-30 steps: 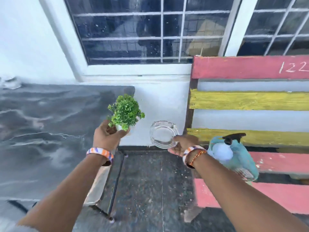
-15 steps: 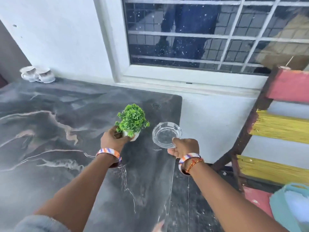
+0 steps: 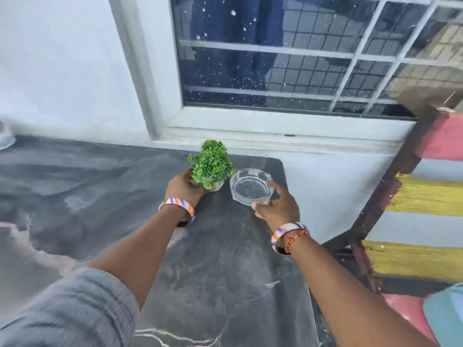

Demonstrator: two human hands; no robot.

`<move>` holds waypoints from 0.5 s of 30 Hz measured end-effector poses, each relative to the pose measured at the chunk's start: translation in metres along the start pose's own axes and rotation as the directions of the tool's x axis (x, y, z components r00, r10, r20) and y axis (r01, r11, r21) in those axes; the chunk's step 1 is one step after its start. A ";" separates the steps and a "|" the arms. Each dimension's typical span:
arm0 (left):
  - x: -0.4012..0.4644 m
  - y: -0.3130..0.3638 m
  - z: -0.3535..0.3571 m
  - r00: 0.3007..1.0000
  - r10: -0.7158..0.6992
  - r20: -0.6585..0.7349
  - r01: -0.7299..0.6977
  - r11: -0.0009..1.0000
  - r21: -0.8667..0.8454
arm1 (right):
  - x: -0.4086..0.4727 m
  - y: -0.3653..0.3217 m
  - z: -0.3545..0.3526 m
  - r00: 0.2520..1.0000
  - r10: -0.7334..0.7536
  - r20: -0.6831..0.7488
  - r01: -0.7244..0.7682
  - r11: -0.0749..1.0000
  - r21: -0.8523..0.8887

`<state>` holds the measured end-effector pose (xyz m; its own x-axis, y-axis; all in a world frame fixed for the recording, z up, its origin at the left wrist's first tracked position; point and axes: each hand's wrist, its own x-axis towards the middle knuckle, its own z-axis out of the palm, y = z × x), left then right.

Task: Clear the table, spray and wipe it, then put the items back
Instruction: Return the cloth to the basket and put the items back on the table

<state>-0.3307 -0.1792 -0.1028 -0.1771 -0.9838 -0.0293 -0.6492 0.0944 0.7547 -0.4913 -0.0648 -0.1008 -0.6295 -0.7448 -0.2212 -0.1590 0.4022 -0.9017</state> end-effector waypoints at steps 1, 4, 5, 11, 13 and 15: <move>0.012 -0.001 0.000 0.999 0.006 0.033 -0.007 1.000 0.023 | 0.005 -0.002 0.003 1.000 -0.007 -0.008 0.007 1.000 -0.017; 0.040 -0.005 -0.001 0.994 0.030 0.105 -0.037 0.997 0.069 | 0.016 -0.004 0.012 0.997 -0.070 -0.044 0.063 0.987 -0.149; 0.048 -0.005 -0.001 0.992 0.046 0.120 -0.055 0.996 0.075 | 0.018 -0.005 0.016 0.993 -0.095 -0.063 0.083 0.980 -0.181; 0.064 -0.006 -0.003 0.977 0.124 0.172 -0.125 0.992 -0.004 | 0.033 -0.003 0.026 0.973 -0.195 -0.122 0.146 0.935 -0.323; 0.064 -0.006 -0.004 0.973 0.140 0.185 -0.140 0.990 -0.017 | 0.037 -0.004 0.028 0.968 -0.209 -0.139 0.154 0.930 -0.333; 0.065 -0.006 -0.004 0.968 0.158 0.197 -0.160 0.987 -0.004 | 0.041 -0.004 0.032 0.964 -0.216 -0.157 0.152 0.927 -0.342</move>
<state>-0.3353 -0.2447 -0.1063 -0.4197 -0.9069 -0.0381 -0.6096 0.2505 0.7521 -0.4922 -0.1137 -0.1179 -0.6916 -0.7212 0.0394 -0.5030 0.4419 -0.7428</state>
